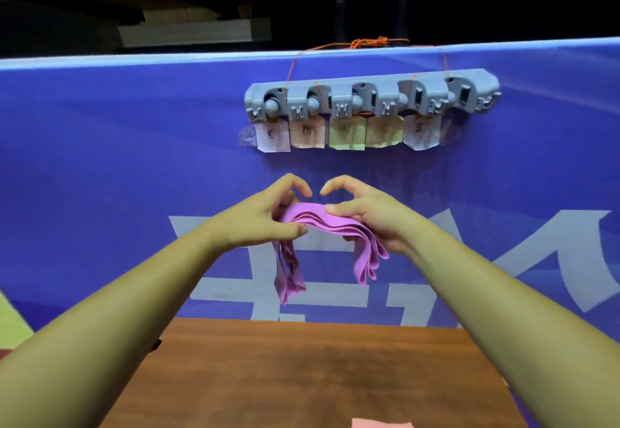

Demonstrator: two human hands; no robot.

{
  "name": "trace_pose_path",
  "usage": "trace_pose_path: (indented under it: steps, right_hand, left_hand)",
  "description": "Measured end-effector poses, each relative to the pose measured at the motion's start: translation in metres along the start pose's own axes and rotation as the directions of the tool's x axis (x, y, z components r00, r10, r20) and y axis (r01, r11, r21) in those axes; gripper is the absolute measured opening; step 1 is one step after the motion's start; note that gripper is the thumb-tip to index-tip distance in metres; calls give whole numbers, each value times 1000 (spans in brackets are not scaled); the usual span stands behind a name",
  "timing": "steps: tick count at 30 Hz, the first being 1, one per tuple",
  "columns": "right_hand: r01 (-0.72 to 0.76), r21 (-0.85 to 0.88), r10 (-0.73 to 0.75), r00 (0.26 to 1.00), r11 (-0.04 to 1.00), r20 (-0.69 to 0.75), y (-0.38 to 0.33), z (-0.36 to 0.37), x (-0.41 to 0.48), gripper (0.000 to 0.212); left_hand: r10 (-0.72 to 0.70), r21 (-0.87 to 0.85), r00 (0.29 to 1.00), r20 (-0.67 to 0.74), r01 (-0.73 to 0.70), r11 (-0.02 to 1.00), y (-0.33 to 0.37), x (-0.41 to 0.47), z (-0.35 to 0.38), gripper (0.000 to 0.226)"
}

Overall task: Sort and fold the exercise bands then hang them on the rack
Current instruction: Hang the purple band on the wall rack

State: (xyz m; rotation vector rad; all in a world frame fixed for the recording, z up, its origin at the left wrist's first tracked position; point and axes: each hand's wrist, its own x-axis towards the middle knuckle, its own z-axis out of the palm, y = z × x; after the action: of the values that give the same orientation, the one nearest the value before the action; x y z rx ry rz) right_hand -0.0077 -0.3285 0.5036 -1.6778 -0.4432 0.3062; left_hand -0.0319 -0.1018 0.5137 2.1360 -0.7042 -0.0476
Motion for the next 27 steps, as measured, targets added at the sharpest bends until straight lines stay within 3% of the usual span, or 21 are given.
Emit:
trace_pose_path:
  steps: [4,8,12,14,21,27]
  right_hand:
    - [212,-387,-209,977,898,51,-18,1,-6,10]
    - [203,-584,-208,976,786,61,-32,8,-8,56]
    - [253,-804,-462,887,538,-30,-38,16,6,38]
    - [266,-807,-540,838,527,-77,-44,19,18,24]
    - [281,-718,-589,778,636,-217,-66,41,67,13]
    - [238,-757,-647,701,608,-300,-80,69,106,29]
  left_hand:
    - [28,-48,998,-64,-31,998,10,3,-7,34]
    - [42,-8,994,-97,-43,999,18,12,-18,35]
    - [69,33,990,-122,-65,997,24,19,-38,34]
    - [91,47,987,-132,-86,995,24,19,-51,33]
    - [161,292,972,-173,-106,951,13,16,-100,35]
    - [245,226,917,-313,-179,958,-13,19,-138,23]
